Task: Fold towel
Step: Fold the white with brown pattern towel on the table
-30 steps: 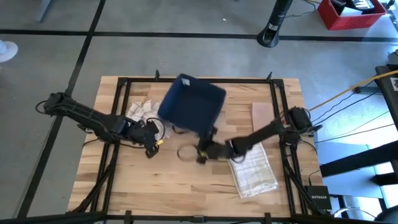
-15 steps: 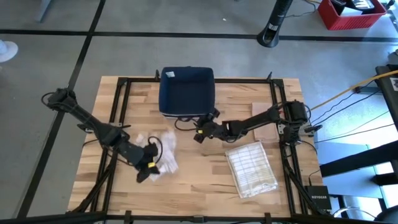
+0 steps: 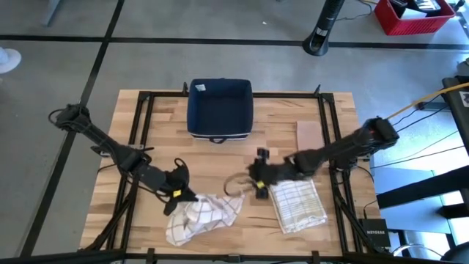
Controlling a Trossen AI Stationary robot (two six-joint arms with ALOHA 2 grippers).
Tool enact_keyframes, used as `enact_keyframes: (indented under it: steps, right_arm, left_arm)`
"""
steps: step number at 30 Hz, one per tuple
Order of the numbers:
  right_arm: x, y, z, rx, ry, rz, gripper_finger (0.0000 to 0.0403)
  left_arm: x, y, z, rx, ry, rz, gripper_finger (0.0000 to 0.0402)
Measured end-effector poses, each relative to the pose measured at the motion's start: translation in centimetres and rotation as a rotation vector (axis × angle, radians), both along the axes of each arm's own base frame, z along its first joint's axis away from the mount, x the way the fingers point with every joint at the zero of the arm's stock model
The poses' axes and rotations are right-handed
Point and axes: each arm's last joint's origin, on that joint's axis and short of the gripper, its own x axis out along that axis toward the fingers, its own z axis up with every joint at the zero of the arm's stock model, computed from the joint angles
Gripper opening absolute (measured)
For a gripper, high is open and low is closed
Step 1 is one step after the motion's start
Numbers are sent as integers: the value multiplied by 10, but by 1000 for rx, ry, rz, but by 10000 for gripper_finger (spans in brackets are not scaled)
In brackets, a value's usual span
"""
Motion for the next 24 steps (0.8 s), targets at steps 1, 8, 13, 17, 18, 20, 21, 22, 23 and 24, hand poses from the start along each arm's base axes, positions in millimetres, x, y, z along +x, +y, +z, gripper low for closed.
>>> enact_keyframes:
  steps: [1, 8, 13, 17, 18, 20, 21, 22, 23, 24]
  right_arm:
    - [-5, 9, 5, 31, -18, 31, 205]
    - [-2, 53, -11, 37, -225, 35, 204]
    - [19, 53, -36, -11, -321, -92, 204]
    - [39, 41, -47, 77, -366, -73, 204]
    - [43, 36, -51, 97, -360, -71, 204]
    - [49, 25, -58, 137, -338, -95, 204]
    - [51, 18, -61, 155, -332, -124, 204]
    - [53, 12, -63, 175, -323, -152, 204]
    - [54, 6, -65, 193, -302, -161, 204]
    - [54, 2, -66, 207, -277, -150, 204]
  left_arm:
    - [2, 3, 0, 22, -13, 11, 5]
    - [19, 11, -12, 151, -12, 21, 5]
    - [29, 5, -27, 175, 38, -18, 5]
    - [32, 3, -36, 182, 70, -21, 5]
    - [33, 2, -37, 178, 78, -19, 5]
    - [33, 1, -39, 181, 83, -21, 5]
    - [33, 0, -39, 181, 83, -23, 5]
    - [33, 0, -39, 181, 83, -25, 5]
    - [33, -1, -39, 181, 83, -27, 5]
    - [32, -1, -39, 182, 82, -30, 5]
